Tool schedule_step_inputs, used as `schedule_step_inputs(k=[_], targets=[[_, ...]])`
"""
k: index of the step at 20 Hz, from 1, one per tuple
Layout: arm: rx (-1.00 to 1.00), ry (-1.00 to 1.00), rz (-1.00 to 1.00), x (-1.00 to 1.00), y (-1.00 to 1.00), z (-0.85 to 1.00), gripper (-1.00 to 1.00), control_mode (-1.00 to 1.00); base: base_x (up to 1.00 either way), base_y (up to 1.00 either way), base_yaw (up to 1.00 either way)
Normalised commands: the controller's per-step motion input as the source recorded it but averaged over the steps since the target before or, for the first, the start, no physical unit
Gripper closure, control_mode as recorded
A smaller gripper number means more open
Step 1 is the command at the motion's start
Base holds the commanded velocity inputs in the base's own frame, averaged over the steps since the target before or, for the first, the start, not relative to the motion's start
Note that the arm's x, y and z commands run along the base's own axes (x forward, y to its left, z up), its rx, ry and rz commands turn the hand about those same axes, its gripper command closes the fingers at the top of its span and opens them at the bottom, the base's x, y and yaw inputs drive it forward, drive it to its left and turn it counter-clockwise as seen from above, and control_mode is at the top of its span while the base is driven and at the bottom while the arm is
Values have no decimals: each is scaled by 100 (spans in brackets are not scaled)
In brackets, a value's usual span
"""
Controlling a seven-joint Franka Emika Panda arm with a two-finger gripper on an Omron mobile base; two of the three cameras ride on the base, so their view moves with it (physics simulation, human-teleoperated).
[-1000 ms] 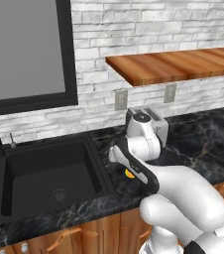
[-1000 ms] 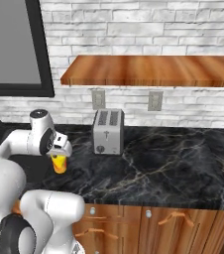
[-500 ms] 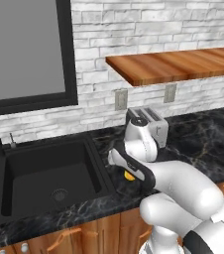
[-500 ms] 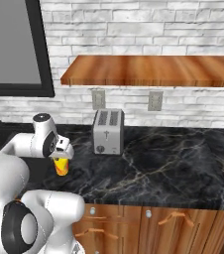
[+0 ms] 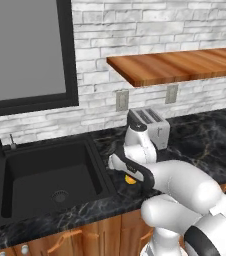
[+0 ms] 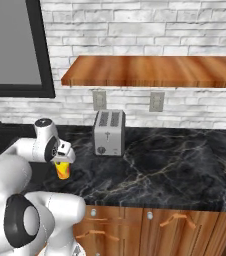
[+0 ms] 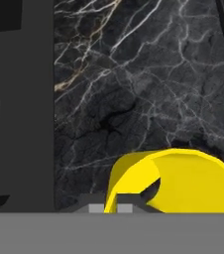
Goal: Pick the cup and bowl from the counter and place them on the counter next to the sink.
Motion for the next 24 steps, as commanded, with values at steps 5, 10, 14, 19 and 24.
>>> schedule_step_inputs(k=[5, 10, 14, 19, 24], targets=[[0, 0, 0, 0, 0, -22, 100, -100, 0, 0, 0], [0, 0, 0, 0, 0, -13, 100, -100, 0, 0, 0], [0, 0, 0, 0, 0, 0, -100, -100, 0, 0, 0], [0, 0, 0, -1, 0, 0, -100, -100, 0, 0, 0], [-1, -1, 1, 0, 0, 13, -100, -100, 0, 0, 0]])
